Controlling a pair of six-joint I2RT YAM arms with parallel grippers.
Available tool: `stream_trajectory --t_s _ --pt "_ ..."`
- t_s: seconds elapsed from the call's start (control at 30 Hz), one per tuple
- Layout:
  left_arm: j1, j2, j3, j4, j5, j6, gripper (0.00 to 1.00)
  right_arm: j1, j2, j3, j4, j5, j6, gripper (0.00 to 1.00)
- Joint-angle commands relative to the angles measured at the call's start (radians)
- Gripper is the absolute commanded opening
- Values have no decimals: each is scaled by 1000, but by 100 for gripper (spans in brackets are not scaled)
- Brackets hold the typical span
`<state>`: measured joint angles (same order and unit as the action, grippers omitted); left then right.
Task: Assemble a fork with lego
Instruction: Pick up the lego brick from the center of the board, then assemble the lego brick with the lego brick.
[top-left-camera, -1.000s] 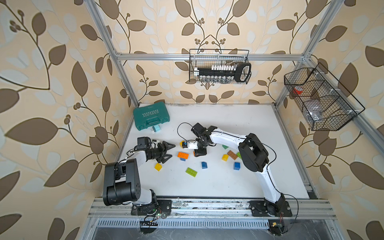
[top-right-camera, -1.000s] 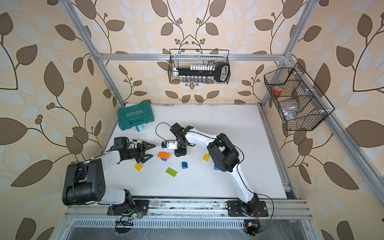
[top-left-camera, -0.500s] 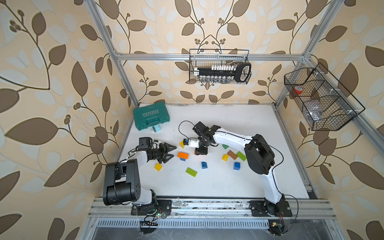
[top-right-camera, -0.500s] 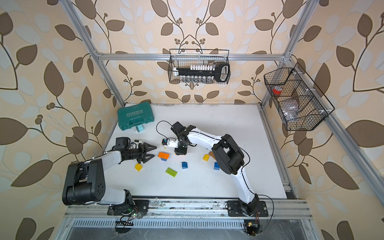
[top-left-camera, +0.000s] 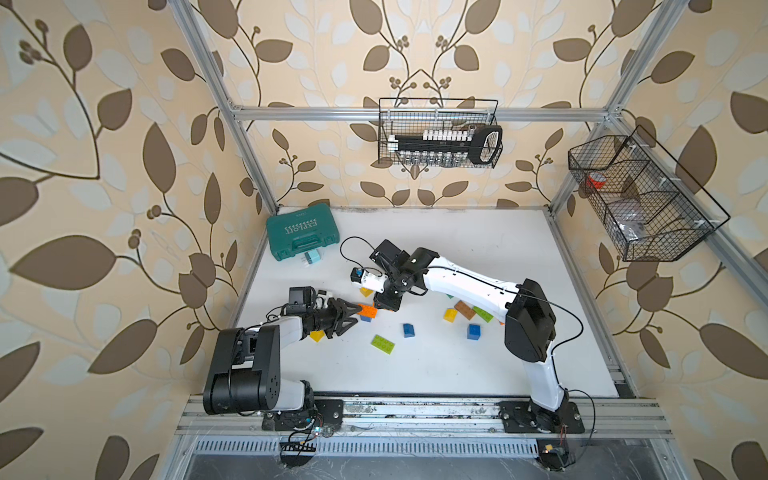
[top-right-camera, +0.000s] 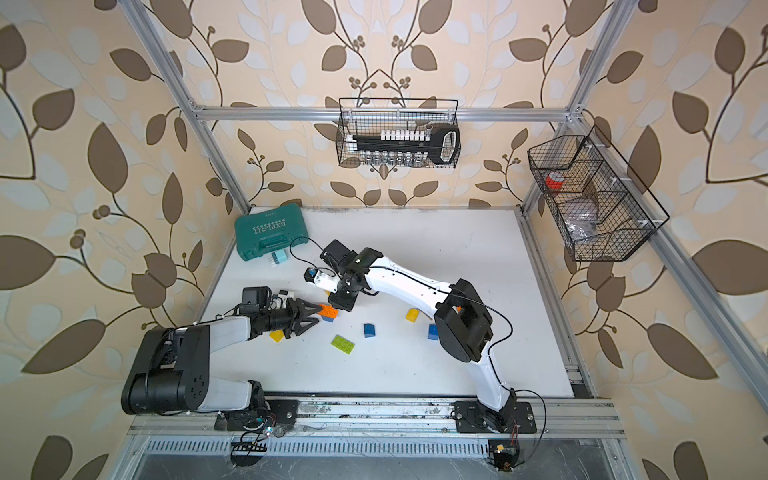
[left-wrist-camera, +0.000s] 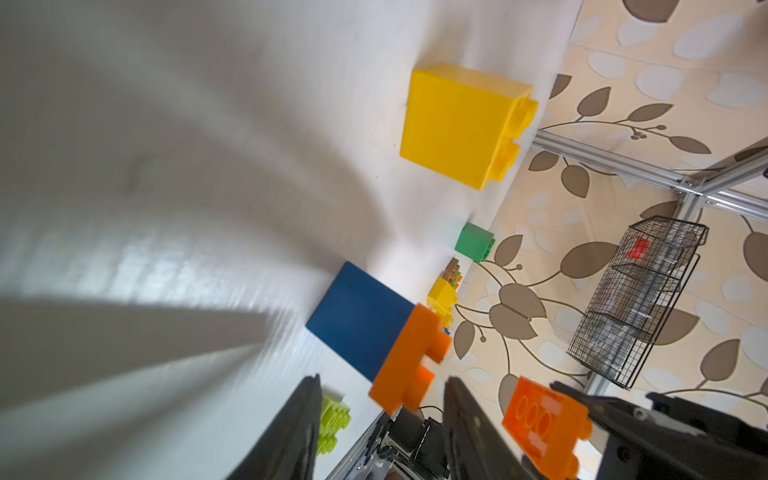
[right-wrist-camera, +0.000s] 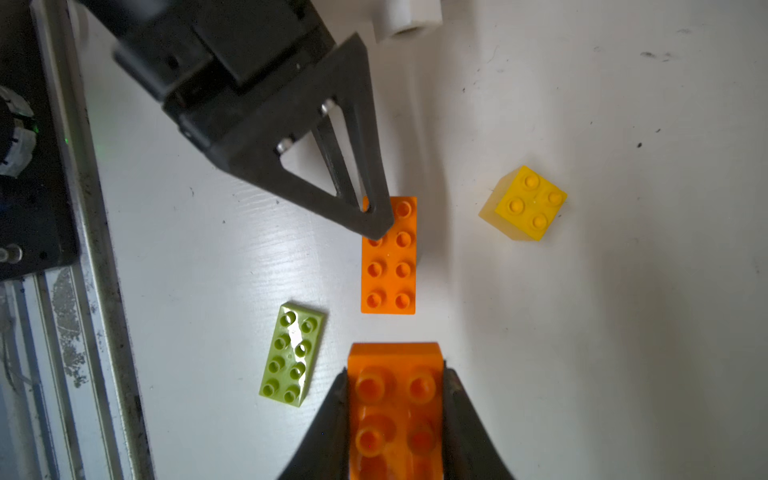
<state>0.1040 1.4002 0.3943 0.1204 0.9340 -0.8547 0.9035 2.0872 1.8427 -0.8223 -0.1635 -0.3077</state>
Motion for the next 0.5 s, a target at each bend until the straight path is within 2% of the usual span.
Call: stream_trajectory --t_s 0.0,0.23,0.47 --pt "-7 -3 -10 80 -12 -35 48 19 59 31 -22 27 60 29" --pt "-20 8 -42 137 -23 -60 41 25 114 56 -17 32 67 29" --pt "-27 16 -53 156 -27 -66 39 24 152 88 -9 28 70 29"
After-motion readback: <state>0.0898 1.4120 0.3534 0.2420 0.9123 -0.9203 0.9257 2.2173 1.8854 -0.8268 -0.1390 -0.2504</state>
